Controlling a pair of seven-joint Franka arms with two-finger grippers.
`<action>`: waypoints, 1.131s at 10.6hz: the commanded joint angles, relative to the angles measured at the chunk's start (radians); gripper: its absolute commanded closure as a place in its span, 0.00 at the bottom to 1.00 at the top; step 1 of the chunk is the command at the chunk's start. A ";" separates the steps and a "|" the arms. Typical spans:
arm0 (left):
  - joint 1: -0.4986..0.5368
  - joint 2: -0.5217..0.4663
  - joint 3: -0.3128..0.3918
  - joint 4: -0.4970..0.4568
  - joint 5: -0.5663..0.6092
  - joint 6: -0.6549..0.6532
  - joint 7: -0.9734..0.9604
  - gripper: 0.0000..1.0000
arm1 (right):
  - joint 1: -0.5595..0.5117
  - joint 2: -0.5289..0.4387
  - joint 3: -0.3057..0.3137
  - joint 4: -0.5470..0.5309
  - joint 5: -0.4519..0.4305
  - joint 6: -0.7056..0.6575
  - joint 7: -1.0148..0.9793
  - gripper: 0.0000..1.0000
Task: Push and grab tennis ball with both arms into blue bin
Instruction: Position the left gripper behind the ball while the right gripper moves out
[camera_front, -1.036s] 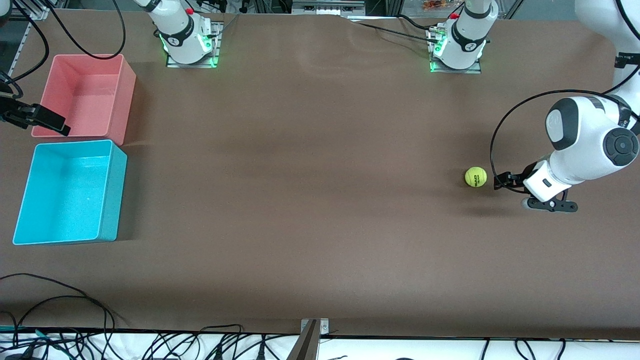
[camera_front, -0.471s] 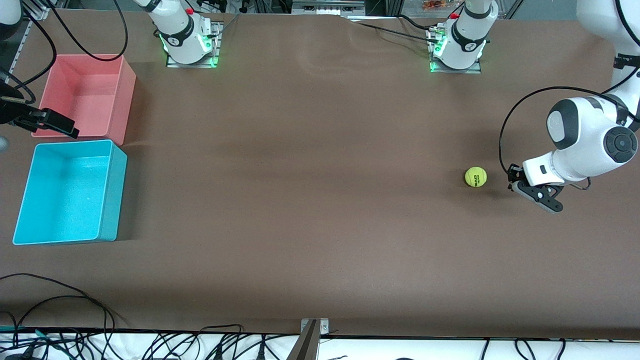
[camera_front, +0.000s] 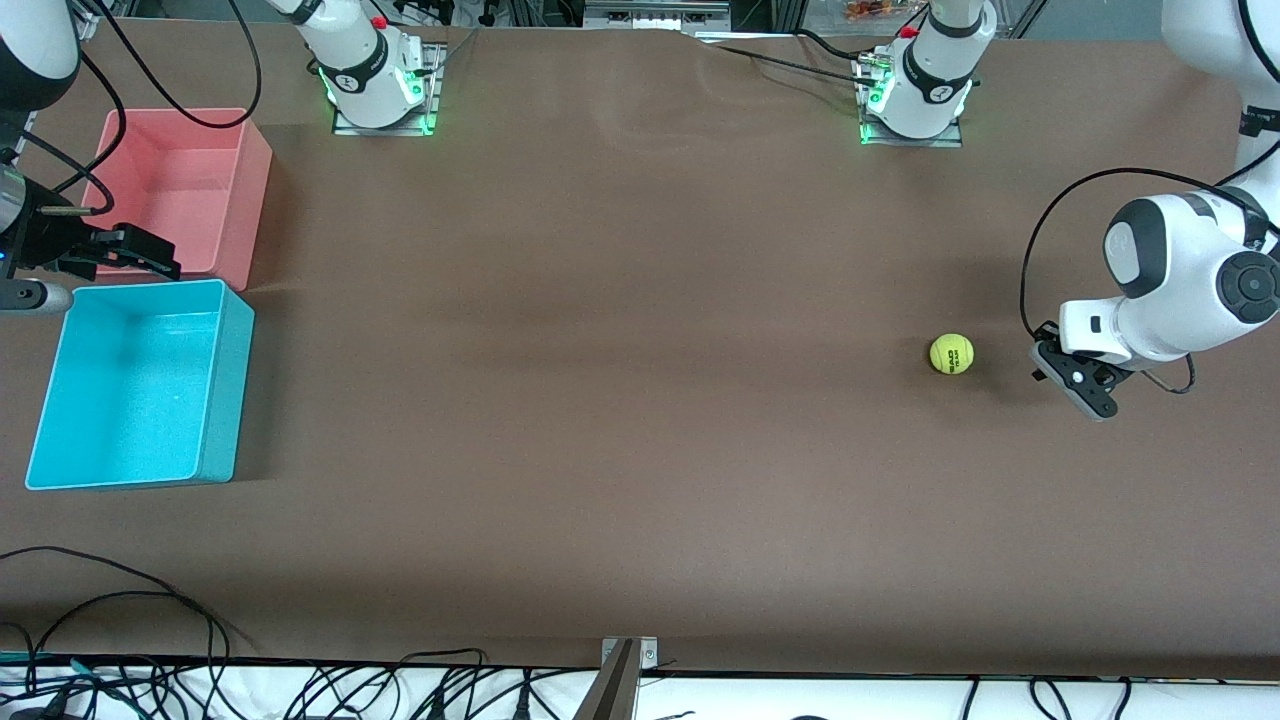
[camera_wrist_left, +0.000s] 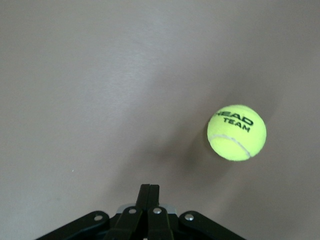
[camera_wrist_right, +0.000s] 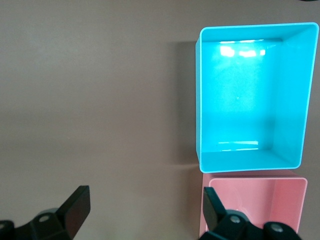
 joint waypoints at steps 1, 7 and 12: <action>0.013 0.015 0.004 -0.070 0.015 0.130 0.248 1.00 | -0.003 -0.007 -0.015 0.002 0.025 -0.010 -0.064 0.00; 0.005 0.002 0.000 -0.176 0.012 0.176 0.450 1.00 | -0.004 0.029 -0.013 0.002 0.114 -0.011 -0.122 0.00; -0.001 -0.011 0.000 -0.217 0.020 0.205 0.494 1.00 | -0.003 0.054 -0.015 0.000 0.143 -0.010 -0.184 0.00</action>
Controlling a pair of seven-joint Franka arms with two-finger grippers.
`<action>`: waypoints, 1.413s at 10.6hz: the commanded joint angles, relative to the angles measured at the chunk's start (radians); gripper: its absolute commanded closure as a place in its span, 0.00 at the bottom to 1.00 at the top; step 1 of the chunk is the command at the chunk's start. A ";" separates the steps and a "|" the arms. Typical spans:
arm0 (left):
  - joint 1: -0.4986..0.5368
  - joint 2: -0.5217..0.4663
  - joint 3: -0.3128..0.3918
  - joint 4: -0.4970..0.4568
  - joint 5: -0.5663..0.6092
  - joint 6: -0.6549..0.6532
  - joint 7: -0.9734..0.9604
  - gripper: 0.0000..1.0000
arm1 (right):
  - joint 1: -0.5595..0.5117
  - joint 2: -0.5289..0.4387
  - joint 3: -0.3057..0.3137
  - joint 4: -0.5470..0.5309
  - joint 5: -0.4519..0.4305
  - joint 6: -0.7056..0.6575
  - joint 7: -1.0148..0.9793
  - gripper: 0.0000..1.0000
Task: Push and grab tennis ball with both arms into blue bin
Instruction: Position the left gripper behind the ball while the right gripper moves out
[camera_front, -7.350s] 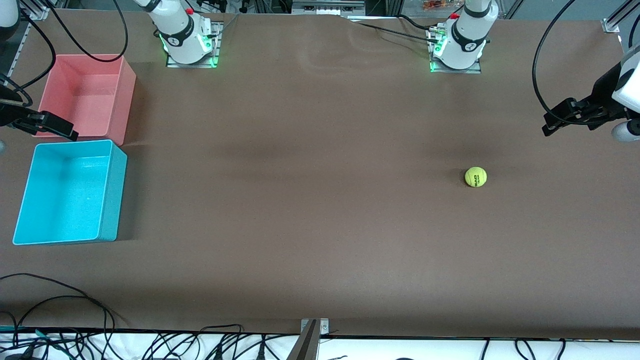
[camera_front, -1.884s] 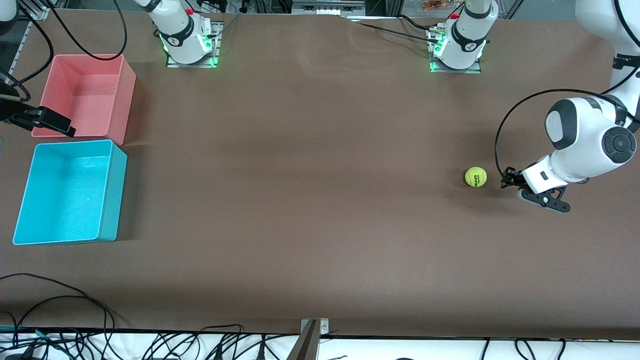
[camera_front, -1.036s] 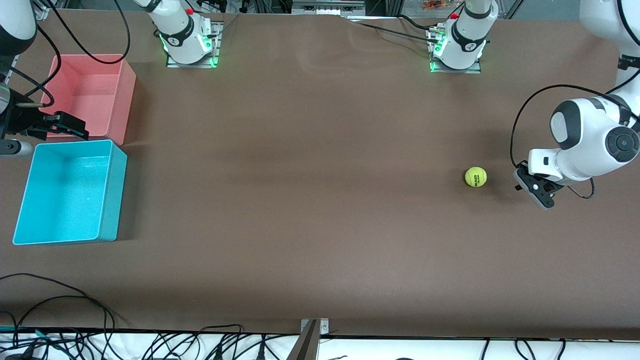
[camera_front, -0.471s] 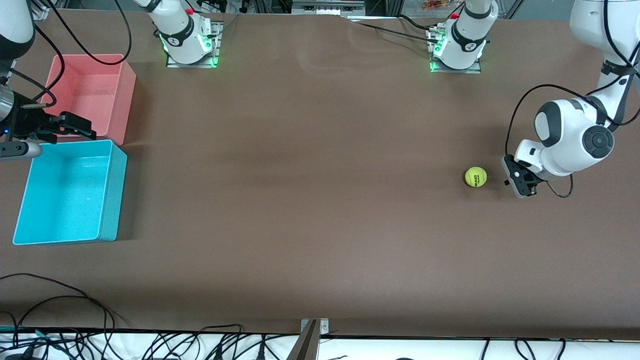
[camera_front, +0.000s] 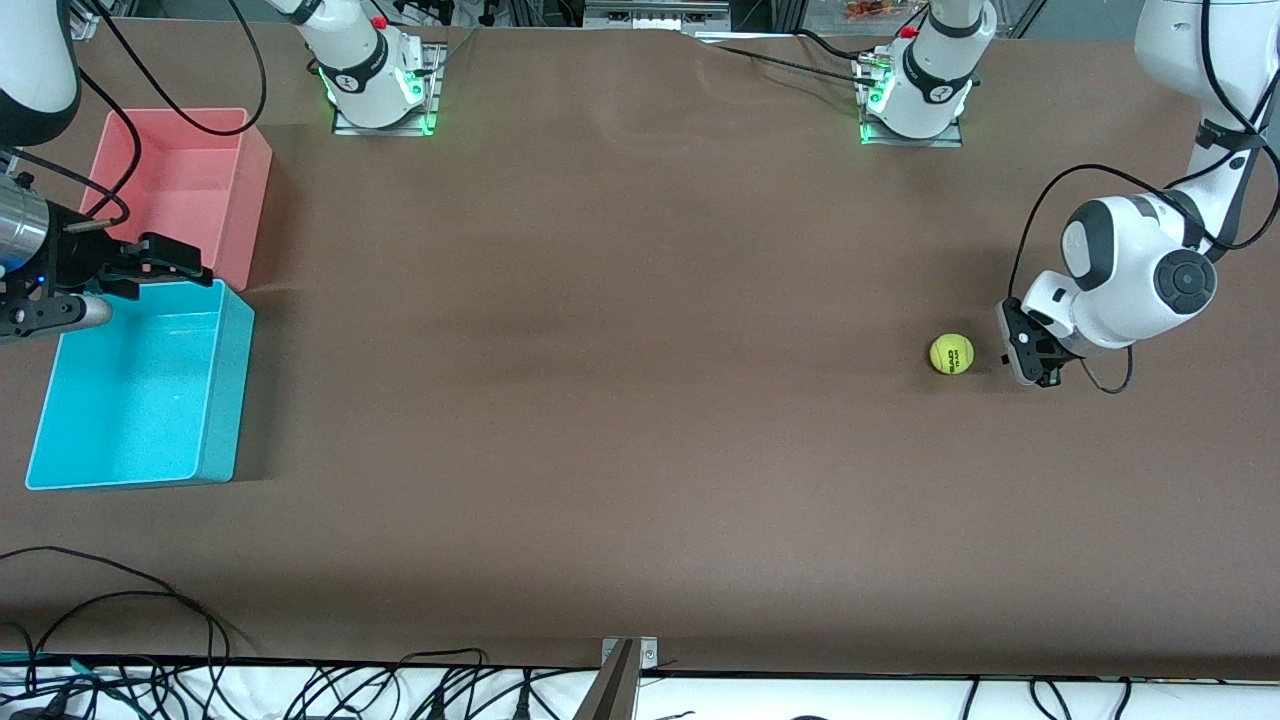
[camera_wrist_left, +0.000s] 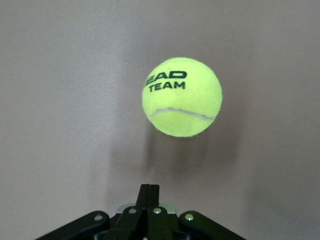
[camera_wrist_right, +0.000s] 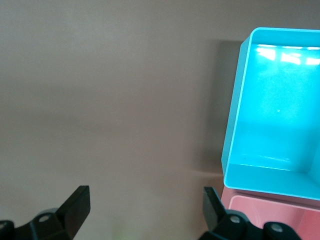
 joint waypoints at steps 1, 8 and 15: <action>-0.003 -0.035 0.002 -0.084 0.017 0.080 0.024 1.00 | 0.000 0.007 0.001 0.002 0.021 -0.006 -0.024 0.00; -0.010 -0.021 0.000 -0.095 0.002 0.097 0.024 1.00 | 0.005 0.025 0.004 0.002 0.027 0.003 -0.036 0.00; -0.030 -0.014 -0.003 -0.108 0.001 0.126 0.011 1.00 | 0.005 0.040 0.004 0.004 0.027 0.006 -0.038 0.00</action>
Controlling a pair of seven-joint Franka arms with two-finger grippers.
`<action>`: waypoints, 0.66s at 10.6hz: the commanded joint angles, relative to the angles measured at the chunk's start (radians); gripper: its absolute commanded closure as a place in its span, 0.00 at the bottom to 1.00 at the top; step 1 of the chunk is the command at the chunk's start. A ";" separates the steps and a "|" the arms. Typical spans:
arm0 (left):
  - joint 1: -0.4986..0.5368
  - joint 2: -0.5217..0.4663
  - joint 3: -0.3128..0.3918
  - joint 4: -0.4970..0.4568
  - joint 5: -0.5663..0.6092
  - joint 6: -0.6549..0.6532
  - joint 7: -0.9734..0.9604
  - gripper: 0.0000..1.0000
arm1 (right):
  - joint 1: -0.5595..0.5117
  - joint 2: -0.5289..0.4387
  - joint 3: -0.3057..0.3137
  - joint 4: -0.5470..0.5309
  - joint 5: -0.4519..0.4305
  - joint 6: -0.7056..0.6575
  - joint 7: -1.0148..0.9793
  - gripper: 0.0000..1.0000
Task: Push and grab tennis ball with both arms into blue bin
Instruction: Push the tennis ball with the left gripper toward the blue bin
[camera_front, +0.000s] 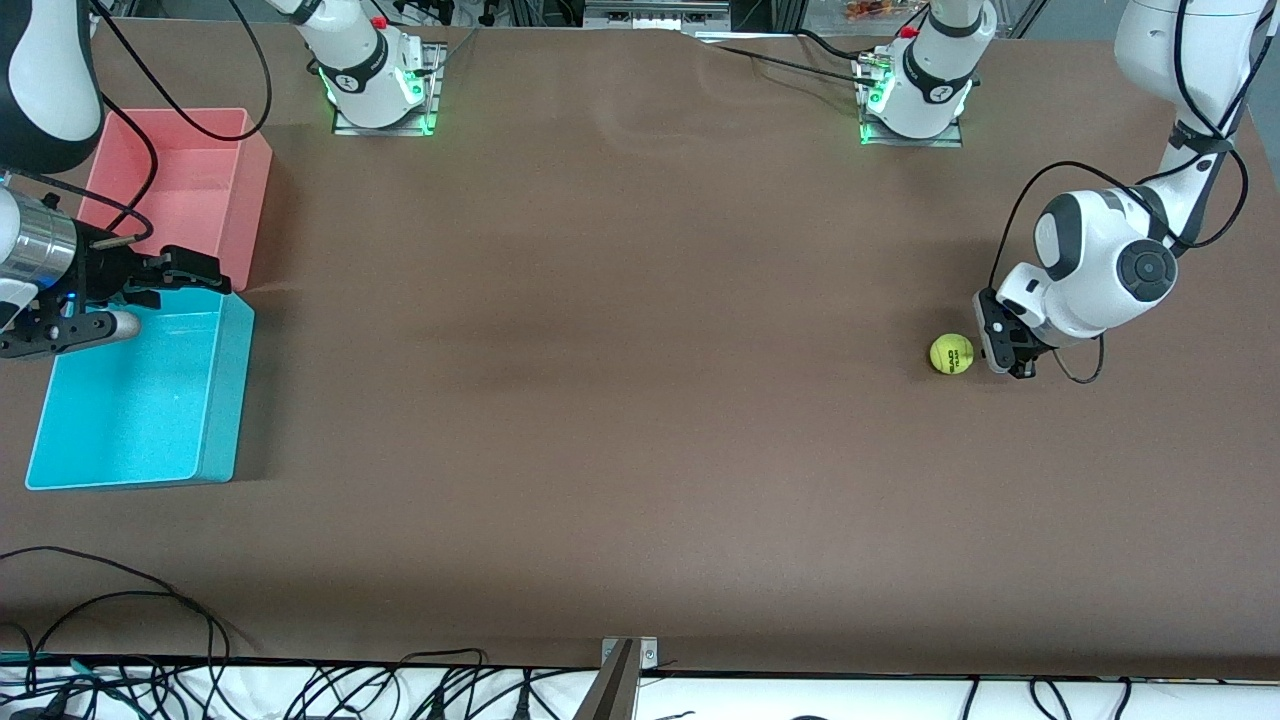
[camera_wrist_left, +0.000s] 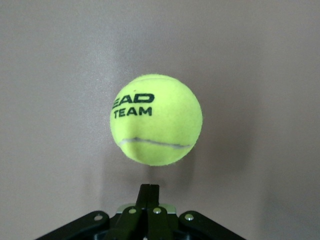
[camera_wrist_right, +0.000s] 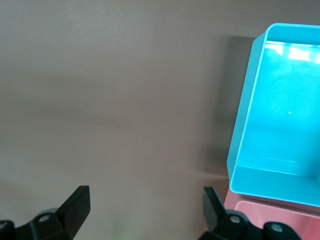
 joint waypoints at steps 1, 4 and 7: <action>-0.006 -0.007 0.004 -0.019 0.000 0.033 0.003 1.00 | -0.002 0.003 -0.001 0.002 0.018 0.004 -0.020 0.00; -0.029 0.015 -0.013 -0.019 0.000 0.060 -0.055 1.00 | -0.002 0.009 -0.001 0.004 0.030 0.004 -0.020 0.00; -0.043 0.030 -0.111 -0.010 0.013 0.060 -0.292 1.00 | -0.002 0.011 -0.001 0.004 0.032 0.004 -0.020 0.00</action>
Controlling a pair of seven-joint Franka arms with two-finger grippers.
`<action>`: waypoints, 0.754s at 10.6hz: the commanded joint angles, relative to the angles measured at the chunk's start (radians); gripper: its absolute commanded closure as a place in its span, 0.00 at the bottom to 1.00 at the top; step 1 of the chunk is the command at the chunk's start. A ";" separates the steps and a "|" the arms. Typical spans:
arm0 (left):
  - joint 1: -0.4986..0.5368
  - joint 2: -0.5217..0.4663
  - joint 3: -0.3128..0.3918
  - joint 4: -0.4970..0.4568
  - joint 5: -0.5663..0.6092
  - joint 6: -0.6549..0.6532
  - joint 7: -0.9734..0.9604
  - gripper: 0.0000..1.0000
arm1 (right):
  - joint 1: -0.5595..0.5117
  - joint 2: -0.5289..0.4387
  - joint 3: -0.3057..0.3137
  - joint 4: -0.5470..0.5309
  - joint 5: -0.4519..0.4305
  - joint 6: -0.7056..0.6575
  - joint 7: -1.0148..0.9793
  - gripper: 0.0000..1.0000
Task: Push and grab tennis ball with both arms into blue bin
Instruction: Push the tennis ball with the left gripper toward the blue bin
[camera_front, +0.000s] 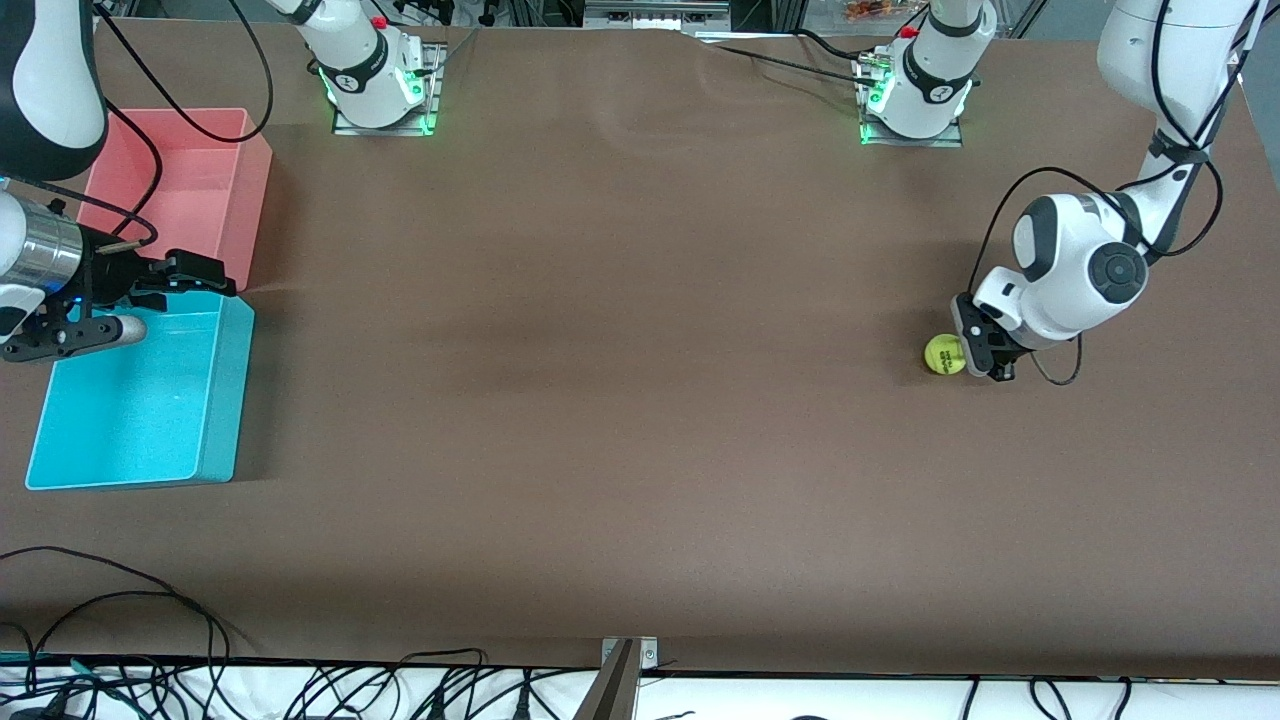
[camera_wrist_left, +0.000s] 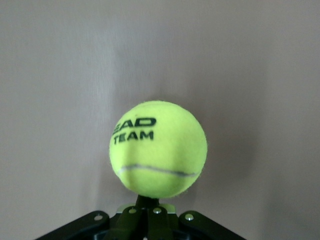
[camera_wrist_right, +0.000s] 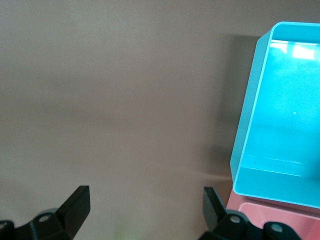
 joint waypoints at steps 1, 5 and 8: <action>-0.032 0.010 -0.130 0.000 0.016 0.020 -0.310 1.00 | -0.002 0.000 -0.001 0.004 0.020 0.003 -0.019 0.00; -0.078 0.017 -0.168 0.036 0.016 0.017 -0.480 1.00 | -0.002 0.005 -0.001 0.004 0.020 0.004 -0.029 0.00; -0.069 0.003 -0.165 0.034 0.016 0.015 -0.478 1.00 | 0.000 0.019 0.001 0.002 0.033 0.004 -0.106 0.00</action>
